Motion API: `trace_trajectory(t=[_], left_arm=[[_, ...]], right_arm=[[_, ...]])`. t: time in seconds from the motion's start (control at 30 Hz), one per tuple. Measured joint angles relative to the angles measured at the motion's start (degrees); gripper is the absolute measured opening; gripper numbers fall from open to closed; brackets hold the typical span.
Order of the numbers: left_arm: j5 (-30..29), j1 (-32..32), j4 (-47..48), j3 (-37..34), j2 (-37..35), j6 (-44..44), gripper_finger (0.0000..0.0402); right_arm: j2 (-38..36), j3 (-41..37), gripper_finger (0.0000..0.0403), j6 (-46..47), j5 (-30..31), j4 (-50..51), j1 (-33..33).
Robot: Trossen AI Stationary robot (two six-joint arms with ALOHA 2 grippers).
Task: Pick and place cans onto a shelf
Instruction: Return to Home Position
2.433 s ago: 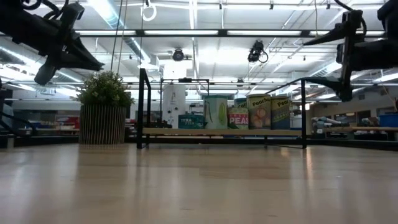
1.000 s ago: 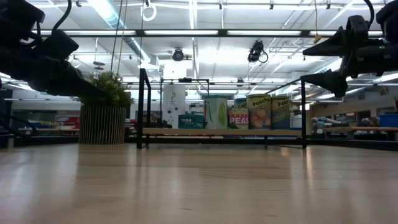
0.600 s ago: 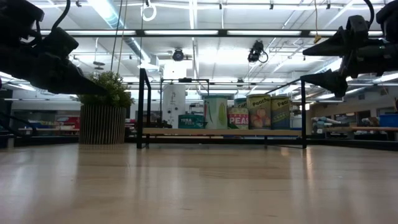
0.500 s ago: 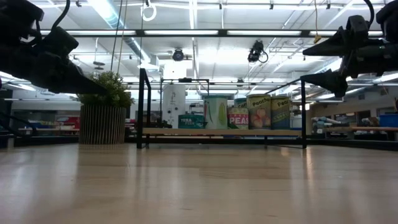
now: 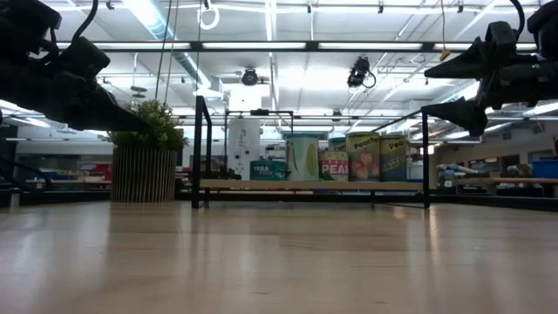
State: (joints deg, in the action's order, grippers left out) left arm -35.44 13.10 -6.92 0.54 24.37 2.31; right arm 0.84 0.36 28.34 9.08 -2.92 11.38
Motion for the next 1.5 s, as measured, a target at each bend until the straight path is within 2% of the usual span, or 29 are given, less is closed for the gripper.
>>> trace_trajectory(t=[1.5], left_arm=[[0.0, 0.0, -0.1, 0.1, 0.0, 0.0, 0.0018]], right_arm=[[0.0, 0.0, 0.0374, 0.0, 0.0, 0.0, 0.0]])
